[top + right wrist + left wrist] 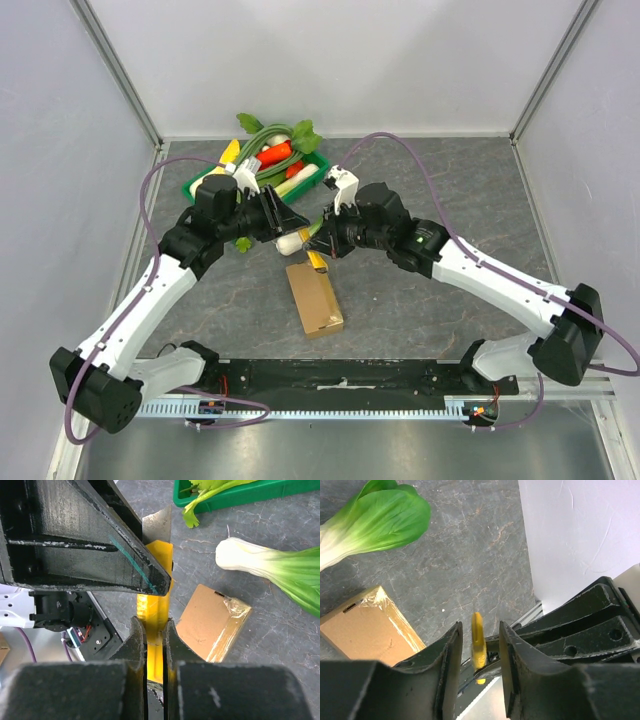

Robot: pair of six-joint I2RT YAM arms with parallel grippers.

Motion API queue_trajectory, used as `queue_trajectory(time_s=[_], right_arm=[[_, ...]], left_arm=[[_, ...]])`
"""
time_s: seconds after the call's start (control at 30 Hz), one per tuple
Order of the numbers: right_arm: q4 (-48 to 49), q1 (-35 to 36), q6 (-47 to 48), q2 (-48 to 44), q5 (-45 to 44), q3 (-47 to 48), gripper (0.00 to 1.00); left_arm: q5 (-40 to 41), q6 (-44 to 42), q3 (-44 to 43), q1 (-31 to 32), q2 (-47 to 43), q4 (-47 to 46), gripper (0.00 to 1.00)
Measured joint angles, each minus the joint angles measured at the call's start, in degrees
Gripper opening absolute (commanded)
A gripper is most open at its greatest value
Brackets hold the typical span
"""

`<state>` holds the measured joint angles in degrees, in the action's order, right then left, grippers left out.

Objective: Unpack the express box

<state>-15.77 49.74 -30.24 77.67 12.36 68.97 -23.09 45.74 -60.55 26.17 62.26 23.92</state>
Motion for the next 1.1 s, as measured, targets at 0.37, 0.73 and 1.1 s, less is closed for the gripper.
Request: queue_trajectory(time_s=[0.37, 0.73, 1.1], right_arm=[[-0.04, 1.22, 0.7, 2.08, -3.41, 1.27, 0.6], [1.7, 14.45, 12.98, -0.37, -25.68, 1.38, 0.7], [5.86, 24.17, 18.25, 10.99, -47.21, 1.81, 0.3]], left_arm=[[1.86, 1.03, -2.12, 0.0, 2.64, 2.97, 0.02], [16.15, 5.11, -9.51, 0.2, 4.5, 18.95, 0.02], [21.18, 7.45, -11.93, 0.2, 4.44, 24.52, 0.02]])
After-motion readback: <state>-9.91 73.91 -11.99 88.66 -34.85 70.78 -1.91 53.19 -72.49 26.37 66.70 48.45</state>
